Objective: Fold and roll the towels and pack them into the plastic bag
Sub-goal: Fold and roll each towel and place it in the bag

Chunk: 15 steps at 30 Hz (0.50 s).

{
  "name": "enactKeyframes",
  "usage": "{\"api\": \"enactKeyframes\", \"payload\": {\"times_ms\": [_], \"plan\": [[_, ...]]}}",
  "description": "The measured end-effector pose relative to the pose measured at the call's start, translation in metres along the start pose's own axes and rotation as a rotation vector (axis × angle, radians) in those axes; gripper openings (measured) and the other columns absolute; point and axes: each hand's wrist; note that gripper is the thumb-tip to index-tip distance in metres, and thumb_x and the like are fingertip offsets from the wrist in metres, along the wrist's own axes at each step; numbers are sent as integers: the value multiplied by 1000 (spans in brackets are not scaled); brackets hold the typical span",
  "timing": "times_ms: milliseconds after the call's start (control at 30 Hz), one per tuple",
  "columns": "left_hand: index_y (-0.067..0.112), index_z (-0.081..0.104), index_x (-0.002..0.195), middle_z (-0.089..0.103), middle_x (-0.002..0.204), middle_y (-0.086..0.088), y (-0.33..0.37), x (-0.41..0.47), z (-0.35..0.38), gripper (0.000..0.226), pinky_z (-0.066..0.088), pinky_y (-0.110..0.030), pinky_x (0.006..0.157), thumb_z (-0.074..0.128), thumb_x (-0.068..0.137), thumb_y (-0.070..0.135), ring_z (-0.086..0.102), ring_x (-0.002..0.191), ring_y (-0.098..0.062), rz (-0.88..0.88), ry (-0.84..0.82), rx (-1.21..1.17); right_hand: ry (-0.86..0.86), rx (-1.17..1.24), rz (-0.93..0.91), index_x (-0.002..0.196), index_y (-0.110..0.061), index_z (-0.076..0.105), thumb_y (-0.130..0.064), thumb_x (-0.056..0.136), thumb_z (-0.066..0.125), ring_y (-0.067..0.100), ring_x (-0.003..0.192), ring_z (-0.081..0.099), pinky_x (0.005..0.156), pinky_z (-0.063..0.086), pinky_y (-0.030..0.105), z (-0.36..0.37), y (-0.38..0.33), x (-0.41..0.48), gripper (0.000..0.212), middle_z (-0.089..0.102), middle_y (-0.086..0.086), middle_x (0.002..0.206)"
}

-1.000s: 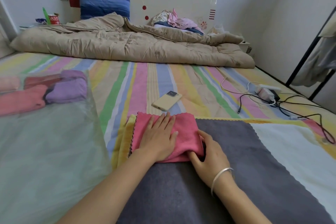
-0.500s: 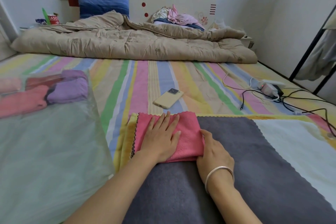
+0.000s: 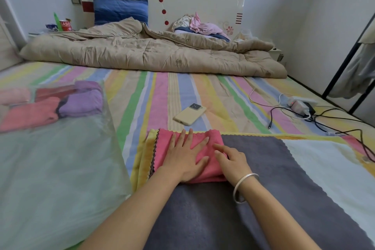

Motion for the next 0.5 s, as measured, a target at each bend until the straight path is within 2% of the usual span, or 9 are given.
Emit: {"api": "enactKeyframes", "payload": {"times_ms": [100,167,267,300,333,400,433,500], "plan": [[26,2,155,-5,163,-2,-1,-11,-5,63,-11,-44,120,8,97,49,-13,149,-15,-64,160,-5,66,-49,-61,137,-24,50,-26,94,48,21,125,42,105,36,36,4,-16,-8,43,45,3,137],[16,5,155,-2,163,-3,0,-24,-7,67,-12,-40,119,2,94,43,-8,149,-14,-151,234,43,116,-163,-117,141,-23,43,-21,88,51,19,125,41,98,42,35,6,-31,-16,54,40,-1,139],[16,9,155,3,163,-2,-6,-34,-3,62,-9,-41,120,22,99,40,-4,150,-15,-133,154,-56,168,-243,-240,144,-29,34,-15,81,53,19,124,39,91,45,36,11,-58,-26,67,42,-4,135],[18,15,154,10,162,-1,-10,-33,-4,62,-3,-40,121,24,96,38,2,150,-15,-115,147,-215,177,-232,-277,145,-30,32,-13,79,53,19,122,40,89,46,36,16,-66,-29,71,45,-4,132],[21,26,151,22,160,-1,-13,-31,-7,58,7,-37,121,28,95,34,13,148,-16,-124,199,-490,187,-213,-311,145,-31,31,-10,78,54,21,120,42,88,46,36,21,-72,-30,74,47,-3,129],[20,50,134,50,142,-4,-22,-29,-24,38,33,-24,109,39,98,14,48,129,-16,-306,406,-1276,217,-176,-378,144,-27,35,-8,76,57,26,114,47,85,44,36,34,-83,-30,74,53,1,125],[16,53,131,56,135,-7,-30,-29,-31,35,40,-23,102,42,99,7,57,117,-14,-410,469,-1631,235,-158,-409,142,-24,39,-8,77,58,28,111,49,83,42,35,42,-87,-30,69,56,4,123],[8,46,137,57,133,-13,-49,-32,-40,37,46,-31,98,40,101,11,60,111,-20,-524,424,-2150,271,-102,-453,134,-20,50,-9,81,60,28,104,55,77,40,30,56,-93,-29,55,62,6,113]]}}
Point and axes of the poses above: each hand's wrist, its own x-axis towards the middle knuckle, its own z-axis out of the palm, y = z × x
